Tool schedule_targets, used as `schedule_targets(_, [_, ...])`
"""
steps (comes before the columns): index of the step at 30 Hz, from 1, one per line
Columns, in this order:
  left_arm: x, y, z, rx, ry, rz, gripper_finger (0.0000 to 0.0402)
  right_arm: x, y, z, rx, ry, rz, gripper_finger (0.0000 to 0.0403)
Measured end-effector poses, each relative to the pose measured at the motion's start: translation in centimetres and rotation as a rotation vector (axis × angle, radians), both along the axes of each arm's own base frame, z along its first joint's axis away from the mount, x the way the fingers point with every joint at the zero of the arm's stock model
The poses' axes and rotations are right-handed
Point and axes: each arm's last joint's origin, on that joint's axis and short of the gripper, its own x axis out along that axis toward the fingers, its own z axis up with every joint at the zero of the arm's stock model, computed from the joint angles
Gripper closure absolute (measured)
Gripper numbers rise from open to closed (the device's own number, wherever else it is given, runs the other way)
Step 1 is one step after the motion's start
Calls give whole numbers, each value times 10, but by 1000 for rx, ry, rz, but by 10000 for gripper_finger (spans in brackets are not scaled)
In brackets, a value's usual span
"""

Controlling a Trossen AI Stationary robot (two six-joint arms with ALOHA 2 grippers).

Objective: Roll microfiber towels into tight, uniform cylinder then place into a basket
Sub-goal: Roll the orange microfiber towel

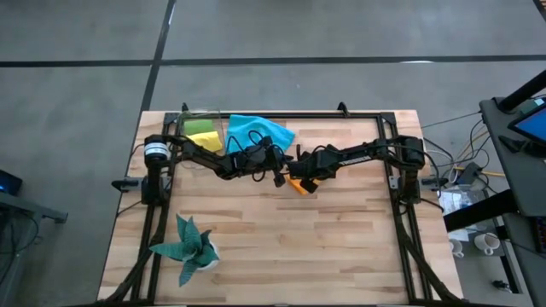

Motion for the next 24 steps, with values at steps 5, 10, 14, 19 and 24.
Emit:
schedule_targets(5, [-6, -1, 6, 28, 9, -4, 402, 3, 1, -3, 37, -33, 40, 376])
schedule_targets(10, [-18, -3, 19, 58, 47, -15, 402, 3, 1, -3, 59, -37, 70, 340])
schedule_targets(14, [-31, -6, 29, 68, 37, -26, 402, 3, 2, 2, 104, -43, 122, 300])
schedule_targets(19, [-39, -7, 28, 68, 43, -28, 402, 1, 8, 17, 145, -57, 229, 262])
schedule_targets(24, [-40, -7, 27, 74, 42, -29, 402, -4, 9, 35, 133, -90, 276, 260])
